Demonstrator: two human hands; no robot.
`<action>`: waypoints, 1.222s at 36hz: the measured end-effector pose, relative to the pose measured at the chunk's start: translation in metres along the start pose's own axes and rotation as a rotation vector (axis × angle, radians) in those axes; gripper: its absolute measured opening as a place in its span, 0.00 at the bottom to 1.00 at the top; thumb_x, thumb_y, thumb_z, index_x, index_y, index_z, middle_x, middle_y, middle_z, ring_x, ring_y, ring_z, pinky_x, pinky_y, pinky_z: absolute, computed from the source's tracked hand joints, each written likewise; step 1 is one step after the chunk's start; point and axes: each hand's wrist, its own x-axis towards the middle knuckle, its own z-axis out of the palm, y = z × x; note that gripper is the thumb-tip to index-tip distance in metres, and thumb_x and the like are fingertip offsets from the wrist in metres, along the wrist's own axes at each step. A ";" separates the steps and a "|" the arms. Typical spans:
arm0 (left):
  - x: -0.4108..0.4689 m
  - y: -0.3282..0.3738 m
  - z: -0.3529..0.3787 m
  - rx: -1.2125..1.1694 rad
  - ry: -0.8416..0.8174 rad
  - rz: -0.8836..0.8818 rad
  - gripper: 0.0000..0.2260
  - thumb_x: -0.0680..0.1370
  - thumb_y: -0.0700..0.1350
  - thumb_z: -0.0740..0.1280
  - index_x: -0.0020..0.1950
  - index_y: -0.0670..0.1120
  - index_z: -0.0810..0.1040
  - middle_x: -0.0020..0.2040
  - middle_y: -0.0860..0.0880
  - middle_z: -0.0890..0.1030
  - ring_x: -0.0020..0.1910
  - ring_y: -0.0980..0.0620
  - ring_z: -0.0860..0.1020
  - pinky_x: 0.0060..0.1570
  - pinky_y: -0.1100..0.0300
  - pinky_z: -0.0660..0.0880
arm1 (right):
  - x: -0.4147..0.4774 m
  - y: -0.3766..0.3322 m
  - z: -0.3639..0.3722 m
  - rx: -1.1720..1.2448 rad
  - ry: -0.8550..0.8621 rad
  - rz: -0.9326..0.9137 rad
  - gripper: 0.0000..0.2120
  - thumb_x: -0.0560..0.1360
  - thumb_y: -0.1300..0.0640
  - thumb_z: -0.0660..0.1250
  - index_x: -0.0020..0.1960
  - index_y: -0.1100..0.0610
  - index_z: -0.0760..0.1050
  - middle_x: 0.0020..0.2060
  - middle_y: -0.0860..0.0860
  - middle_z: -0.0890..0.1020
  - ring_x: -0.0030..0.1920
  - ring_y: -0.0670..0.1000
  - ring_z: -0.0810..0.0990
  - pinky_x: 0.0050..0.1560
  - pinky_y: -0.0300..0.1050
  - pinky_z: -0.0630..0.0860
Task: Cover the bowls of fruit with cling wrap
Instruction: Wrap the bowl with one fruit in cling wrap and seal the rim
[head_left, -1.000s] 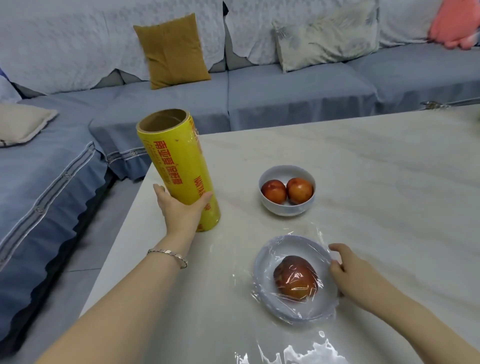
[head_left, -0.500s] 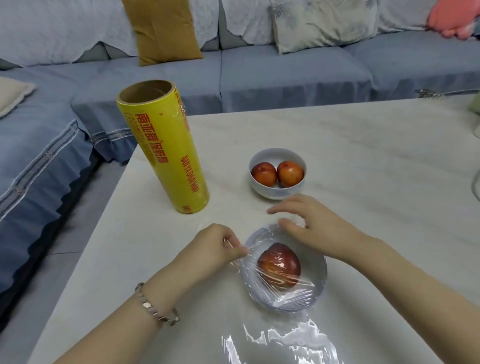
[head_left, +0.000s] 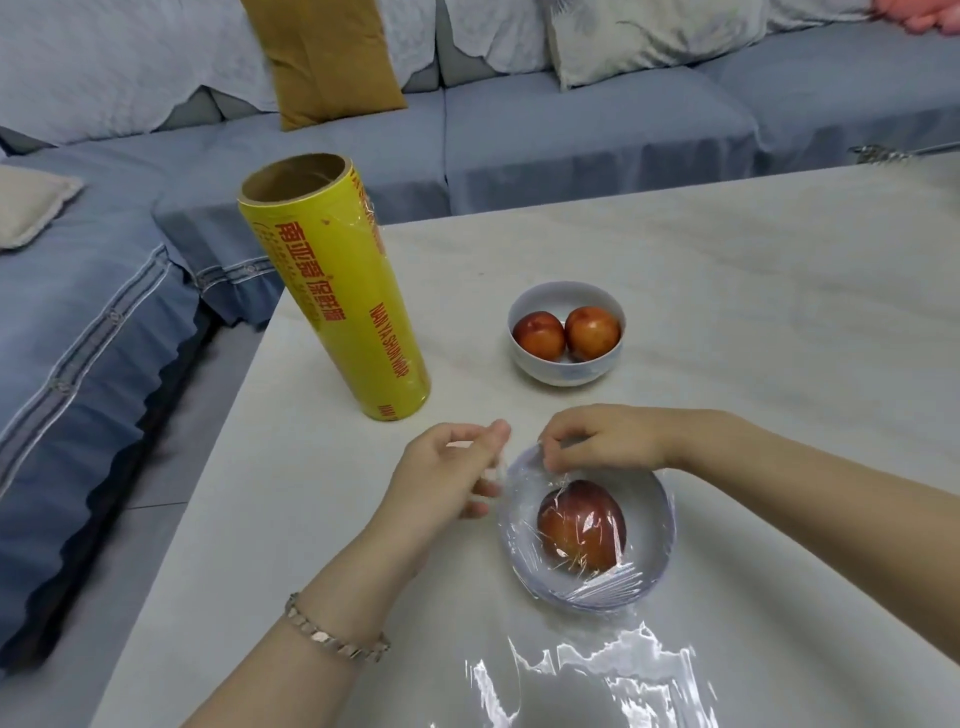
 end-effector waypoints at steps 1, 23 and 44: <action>0.001 -0.001 0.000 0.063 -0.020 -0.006 0.13 0.73 0.51 0.71 0.52 0.45 0.77 0.36 0.50 0.81 0.24 0.59 0.73 0.28 0.66 0.72 | 0.000 0.000 0.000 0.017 0.012 0.000 0.09 0.70 0.48 0.62 0.37 0.53 0.72 0.47 0.58 0.78 0.45 0.50 0.74 0.57 0.48 0.71; -0.008 -0.012 0.015 -0.066 0.031 0.097 0.11 0.81 0.42 0.58 0.39 0.43 0.69 0.22 0.54 0.71 0.20 0.58 0.67 0.23 0.66 0.68 | -0.012 0.009 -0.013 0.051 0.167 -0.199 0.10 0.74 0.58 0.64 0.36 0.48 0.71 0.37 0.44 0.77 0.42 0.44 0.74 0.50 0.43 0.71; -0.014 -0.007 0.014 0.055 0.002 0.319 0.10 0.77 0.41 0.65 0.36 0.42 0.78 0.20 0.53 0.68 0.20 0.57 0.67 0.23 0.67 0.67 | -0.012 -0.003 -0.030 -0.295 -0.006 -0.067 0.05 0.74 0.51 0.63 0.41 0.48 0.75 0.36 0.42 0.76 0.41 0.45 0.75 0.46 0.41 0.72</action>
